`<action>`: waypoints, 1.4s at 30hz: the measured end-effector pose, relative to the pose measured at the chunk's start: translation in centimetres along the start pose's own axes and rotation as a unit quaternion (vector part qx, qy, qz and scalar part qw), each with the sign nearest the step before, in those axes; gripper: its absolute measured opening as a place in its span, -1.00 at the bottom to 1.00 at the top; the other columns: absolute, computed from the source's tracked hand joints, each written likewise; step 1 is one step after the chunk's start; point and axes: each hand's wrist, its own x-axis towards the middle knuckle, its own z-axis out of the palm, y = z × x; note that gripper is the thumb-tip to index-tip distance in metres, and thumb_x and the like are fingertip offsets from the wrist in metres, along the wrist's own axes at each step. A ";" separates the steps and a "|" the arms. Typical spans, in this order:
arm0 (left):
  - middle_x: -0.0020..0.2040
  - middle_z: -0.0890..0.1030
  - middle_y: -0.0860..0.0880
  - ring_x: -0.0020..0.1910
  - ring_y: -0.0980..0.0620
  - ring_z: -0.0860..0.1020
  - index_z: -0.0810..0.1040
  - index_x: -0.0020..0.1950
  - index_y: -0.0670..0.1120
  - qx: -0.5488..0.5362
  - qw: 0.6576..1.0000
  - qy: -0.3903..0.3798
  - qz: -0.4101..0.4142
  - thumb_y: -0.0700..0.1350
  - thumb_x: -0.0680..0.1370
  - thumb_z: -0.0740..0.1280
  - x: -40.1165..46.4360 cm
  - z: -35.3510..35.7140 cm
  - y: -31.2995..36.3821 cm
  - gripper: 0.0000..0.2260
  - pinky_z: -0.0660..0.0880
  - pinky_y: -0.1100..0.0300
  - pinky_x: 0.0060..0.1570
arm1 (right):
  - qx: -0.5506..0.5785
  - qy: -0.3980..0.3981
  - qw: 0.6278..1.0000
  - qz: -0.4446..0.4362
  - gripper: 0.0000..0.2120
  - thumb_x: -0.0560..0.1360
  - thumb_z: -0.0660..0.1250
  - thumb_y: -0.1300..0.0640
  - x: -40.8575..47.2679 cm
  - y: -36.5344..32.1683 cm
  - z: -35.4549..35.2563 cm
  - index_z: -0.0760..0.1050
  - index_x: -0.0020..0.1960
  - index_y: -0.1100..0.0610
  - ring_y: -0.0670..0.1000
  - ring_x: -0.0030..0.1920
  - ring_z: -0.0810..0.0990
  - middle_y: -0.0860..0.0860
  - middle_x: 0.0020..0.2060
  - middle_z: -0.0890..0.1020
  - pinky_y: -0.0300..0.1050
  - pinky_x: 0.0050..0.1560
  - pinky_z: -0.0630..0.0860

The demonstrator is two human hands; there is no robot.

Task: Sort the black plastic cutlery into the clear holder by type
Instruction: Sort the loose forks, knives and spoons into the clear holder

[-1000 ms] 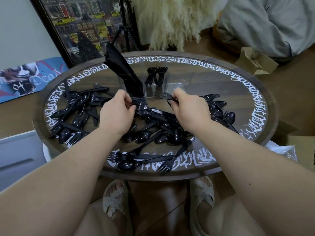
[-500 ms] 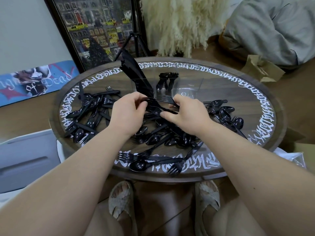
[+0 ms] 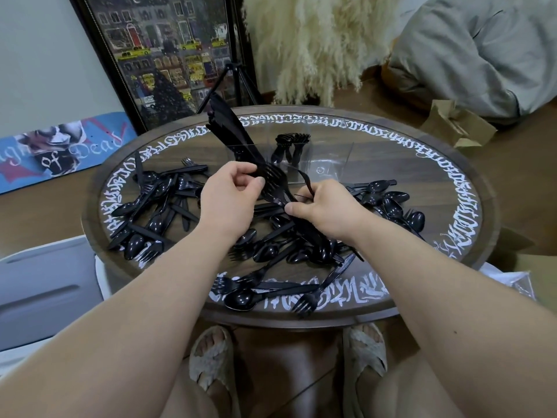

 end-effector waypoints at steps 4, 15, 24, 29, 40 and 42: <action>-0.12 0.62 0.09 -0.10 0.13 0.58 0.54 0.21 -0.03 -0.016 0.998 -0.039 -0.048 -0.03 0.53 0.36 -0.1 0.8 -0.2 -0.74 0.50 0.16 0.11 | 0.098 0.018 0.995 0.017 -0.86 0.47 0.44 0.15 -0.1 -0.1 -0.2 0.51 -0.18 0.16 -0.08 -0.40 0.48 -0.03 -0.40 0.53 -0.26 -0.30 0.45; -0.11 0.69 -0.12 -0.09 -0.04 0.66 0.64 -0.16 -0.03 -0.015 0.979 -0.192 -0.068 -0.04 0.62 0.21 -1.6 2.6 0.8 -0.75 0.57 0.05 -0.07 | 0.188 0.005 0.982 0.038 -0.74 0.47 0.42 0.26 -0.6 0.7 -0.8 0.46 -0.35 0.12 -0.21 -0.63 0.34 -0.14 -0.64 0.42 -0.38 -0.58 0.26; -0.16 0.65 -0.13 -0.16 -0.15 0.65 0.45 0.12 0.16 -0.048 0.955 -0.289 -0.048 -0.25 0.59 0.22 -2.1 3.4 0.5 -0.71 0.56 -0.06 -0.09 | 0.213 -0.008 0.975 0.067 -0.63 0.54 0.33 0.22 -0.5 1.1 -1.0 0.43 -0.43 0.05 -0.17 -0.65 0.27 -0.11 -0.68 0.35 -0.28 -0.56 0.17; -0.16 0.60 -0.07 -0.17 -0.01 0.68 0.49 0.00 0.12 -0.024 0.961 -0.270 -0.051 -0.25 0.62 0.16 -1.7 3.4 0.0 -0.74 0.50 0.10 -0.28 | 0.193 0.017 0.977 0.092 -0.70 0.50 0.28 0.19 -0.3 1.0 -1.2 0.53 -0.40 0.06 -0.07 -0.56 0.23 -0.13 -0.67 0.30 -0.16 -0.43 0.12; -0.28 0.54 0.02 -0.34 0.08 0.59 0.48 -0.14 0.00 0.047 0.972 -0.217 -0.073 -0.22 0.58 0.18 -0.8 2.3 -0.6 -0.82 0.48 0.18 -0.22 | 0.233 0.113 0.963 0.070 -0.86 0.54 0.30 0.15 1.0 2.5 -2.4 0.63 -0.07 0.13 -0.06 -0.47 0.21 -0.10 -0.54 0.37 -0.21 -0.45 0.20; -0.30 0.54 0.02 -0.38 0.11 0.55 0.48 -0.16 0.01 0.049 0.970 -0.229 -0.071 -0.23 0.58 0.19 -0.9 2.0 -0.5 -0.81 0.43 0.20 -0.23 | 0.228 0.132 0.964 0.046 -0.94 0.50 0.37 0.20 1.0 2.7 -2.3 0.62 -0.12 0.10 -0.10 -0.49 0.28 -0.15 -0.53 0.46 -0.29 -0.47 0.25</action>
